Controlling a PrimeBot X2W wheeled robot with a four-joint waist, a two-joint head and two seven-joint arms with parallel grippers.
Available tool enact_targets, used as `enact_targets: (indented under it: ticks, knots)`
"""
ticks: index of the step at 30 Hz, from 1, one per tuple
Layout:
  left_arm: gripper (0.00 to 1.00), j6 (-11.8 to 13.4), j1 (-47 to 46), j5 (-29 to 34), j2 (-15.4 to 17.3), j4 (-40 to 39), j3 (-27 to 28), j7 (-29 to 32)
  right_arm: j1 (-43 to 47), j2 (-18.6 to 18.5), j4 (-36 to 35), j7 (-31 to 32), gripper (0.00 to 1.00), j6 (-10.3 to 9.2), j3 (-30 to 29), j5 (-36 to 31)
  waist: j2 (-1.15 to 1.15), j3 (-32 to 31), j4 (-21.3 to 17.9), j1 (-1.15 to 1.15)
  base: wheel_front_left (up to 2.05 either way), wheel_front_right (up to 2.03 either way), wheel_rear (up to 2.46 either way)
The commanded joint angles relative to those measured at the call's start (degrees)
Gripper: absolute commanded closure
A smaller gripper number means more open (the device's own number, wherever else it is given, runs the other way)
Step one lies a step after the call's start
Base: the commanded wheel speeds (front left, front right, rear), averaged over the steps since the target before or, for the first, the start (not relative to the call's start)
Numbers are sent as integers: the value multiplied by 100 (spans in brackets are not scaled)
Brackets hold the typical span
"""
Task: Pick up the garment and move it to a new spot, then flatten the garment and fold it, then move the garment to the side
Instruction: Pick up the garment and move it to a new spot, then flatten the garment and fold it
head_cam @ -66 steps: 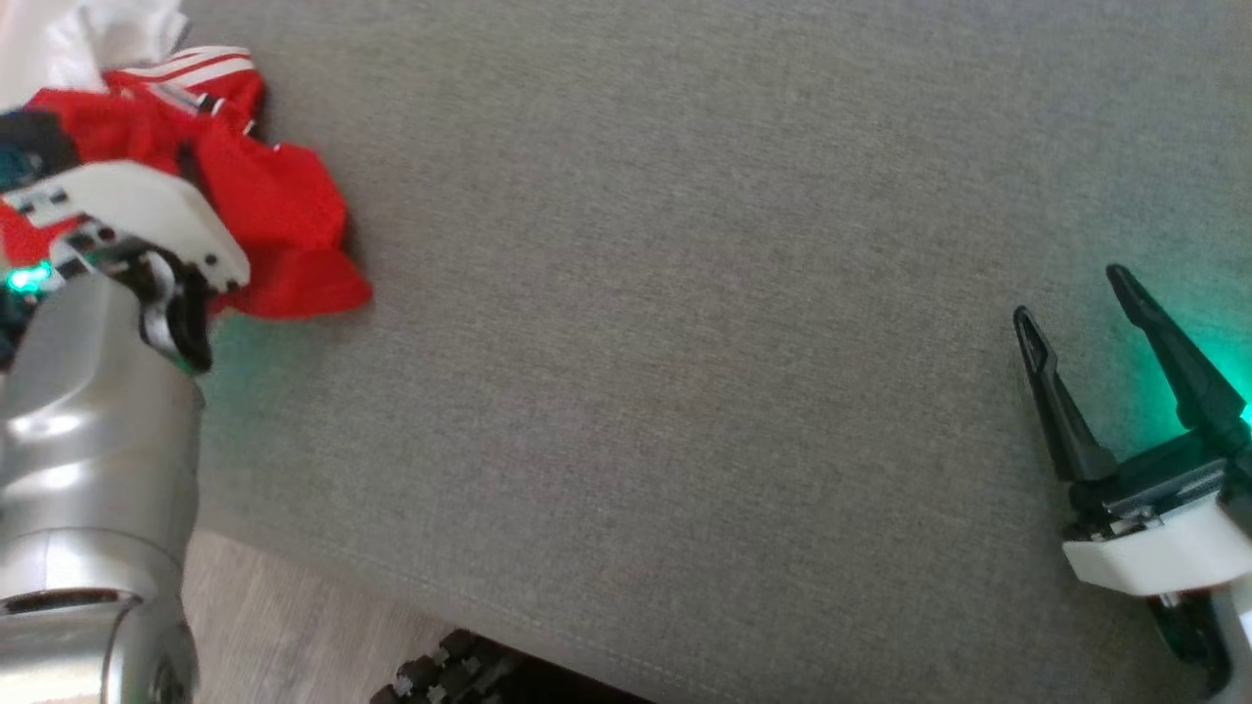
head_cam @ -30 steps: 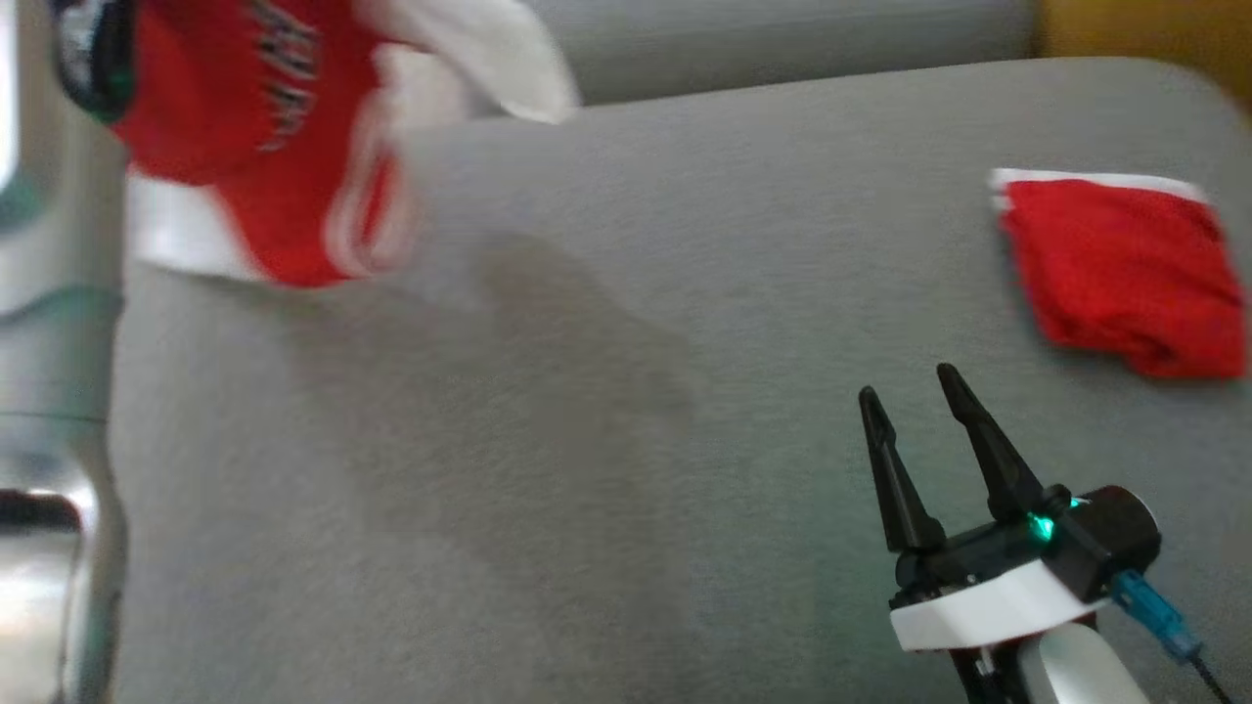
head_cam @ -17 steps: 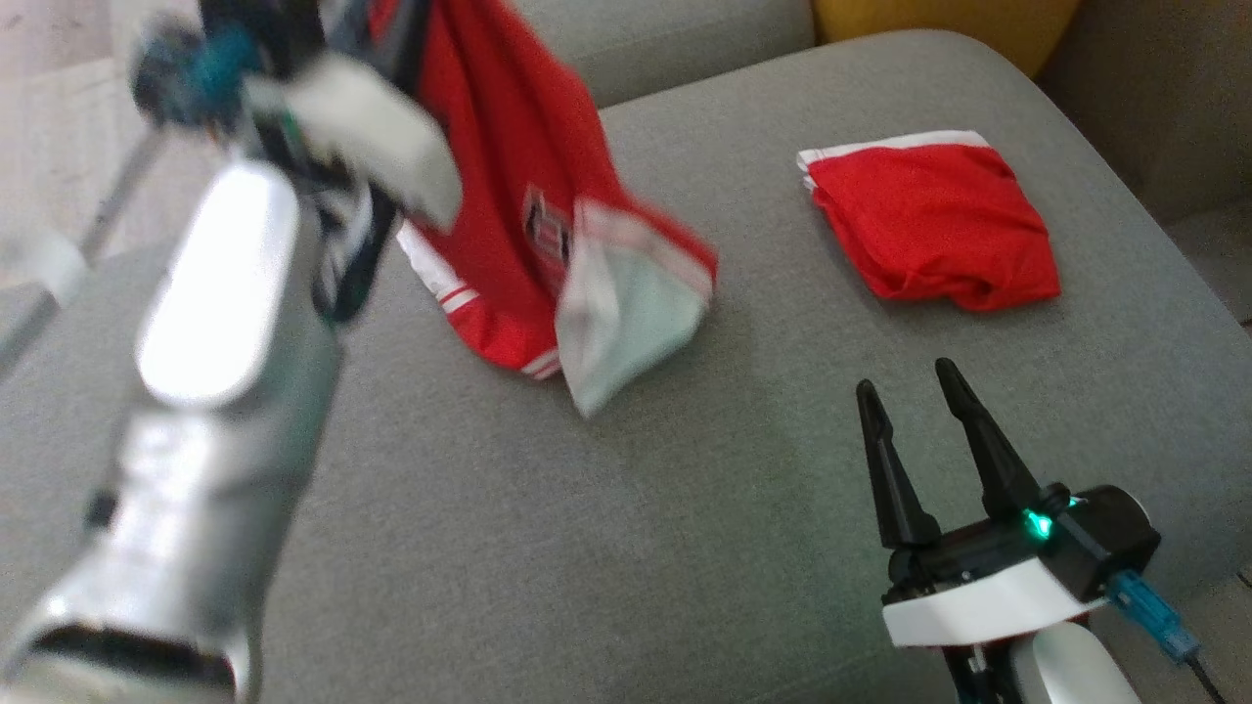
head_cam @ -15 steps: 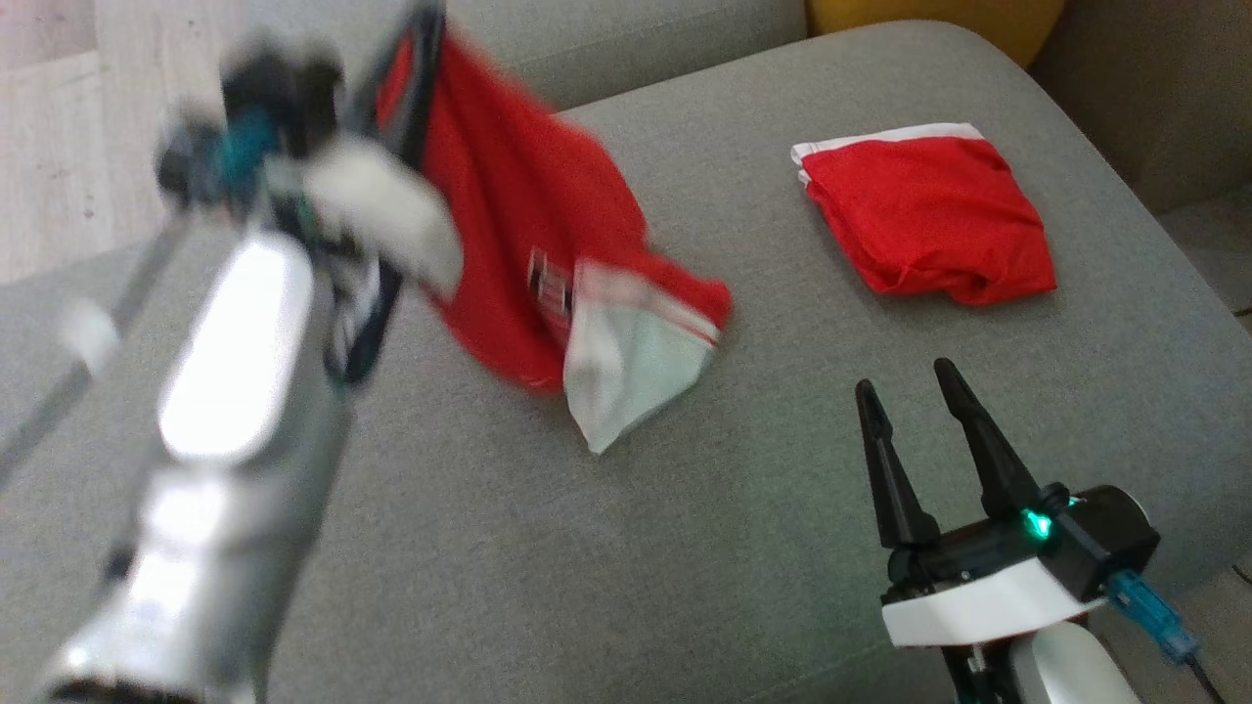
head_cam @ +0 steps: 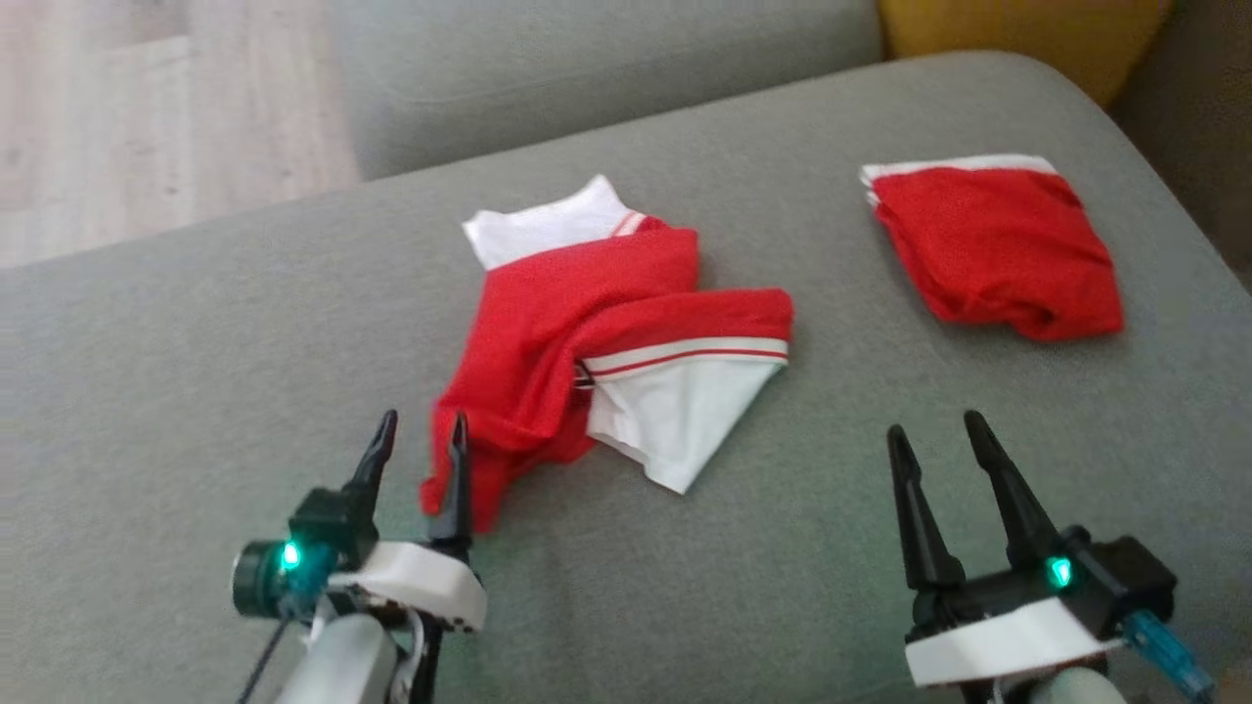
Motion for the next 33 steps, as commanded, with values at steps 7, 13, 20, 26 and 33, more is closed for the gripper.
enact_targets:
  ticks: [7, 13, 20, 26, 33]
  knots:
    - [0, 590, 635, 419, -110, -1314, 490, -166, 117, 1, 8, -53, 0, -4, 28, 63, 0, -514, 836, 0, 0, 0, 0]
    - [0, 712, 1350, 786, -177, -2263, 688, -167, 224, 2, 78, -53, 0, -4, -45, 108, 0, -774, 1160, 0, 0, 0, 0]
    - [0, 652, 2400, 1236, -255, -3003, 836, -168, 520, 3, 129, -53, 0, -4, -233, 114, 0, -1033, 1382, 0, 0, 0, 0]
    - [0, 515, 2692, 1414, -294, -3039, 875, -168, 676, 3, 128, -53, 0, -4, -309, 93, 0, -1086, 1413, 0, 0, 0, 0]
    - [0, 486, 2704, 1514, -345, -3014, 895, -168, 683, 3, 159, -53, 0, -4, -277, 55, 0, -1095, 1358, 0, 0, 0, 0]
